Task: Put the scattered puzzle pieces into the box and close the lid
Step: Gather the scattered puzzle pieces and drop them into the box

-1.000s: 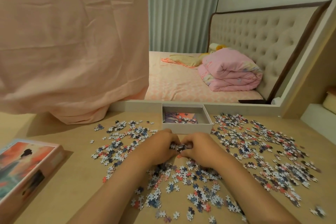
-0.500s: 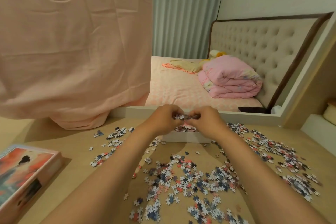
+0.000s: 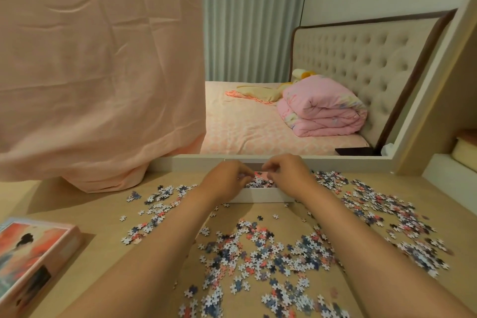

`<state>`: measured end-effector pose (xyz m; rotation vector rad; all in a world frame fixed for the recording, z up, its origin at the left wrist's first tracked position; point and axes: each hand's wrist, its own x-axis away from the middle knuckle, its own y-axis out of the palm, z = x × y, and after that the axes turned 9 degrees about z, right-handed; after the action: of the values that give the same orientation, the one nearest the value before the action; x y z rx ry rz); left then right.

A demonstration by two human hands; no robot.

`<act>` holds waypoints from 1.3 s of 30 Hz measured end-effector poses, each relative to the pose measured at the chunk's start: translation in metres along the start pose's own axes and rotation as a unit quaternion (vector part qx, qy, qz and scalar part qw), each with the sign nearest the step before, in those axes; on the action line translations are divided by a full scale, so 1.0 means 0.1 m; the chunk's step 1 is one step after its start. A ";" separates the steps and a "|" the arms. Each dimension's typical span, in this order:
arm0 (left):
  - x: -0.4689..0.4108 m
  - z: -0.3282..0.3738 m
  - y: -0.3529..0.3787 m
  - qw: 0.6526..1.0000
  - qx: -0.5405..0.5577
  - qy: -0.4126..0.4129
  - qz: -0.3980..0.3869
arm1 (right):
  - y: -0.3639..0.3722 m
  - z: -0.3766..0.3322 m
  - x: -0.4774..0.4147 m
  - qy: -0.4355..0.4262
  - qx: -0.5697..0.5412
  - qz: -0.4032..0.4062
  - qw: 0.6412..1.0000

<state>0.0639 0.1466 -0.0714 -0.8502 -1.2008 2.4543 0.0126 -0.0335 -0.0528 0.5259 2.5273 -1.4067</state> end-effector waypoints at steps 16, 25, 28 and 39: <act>0.97 -0.17 0.13 0.982 -0.191 0.001 0.004 | 0.06 0.18 0.96 -0.057 0.167 -0.149 0.973; 1.06 -0.04 0.01 0.995 -0.098 -0.005 -0.027 | 0.04 -0.04 1.01 -0.079 0.011 -0.124 0.989; 1.13 -0.04 -0.01 0.986 -0.114 -0.019 -0.120 | 0.15 -0.07 1.06 -0.116 0.078 -0.182 0.973; 1.11 0.07 -0.09 0.976 -0.135 0.017 -0.171 | -0.38 0.03 1.02 -0.008 0.119 -0.248 0.961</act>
<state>-0.0275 0.2009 -0.1036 -0.6794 -1.5482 2.0267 -0.0967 -0.0331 -0.0593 -0.1046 2.6007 -1.8831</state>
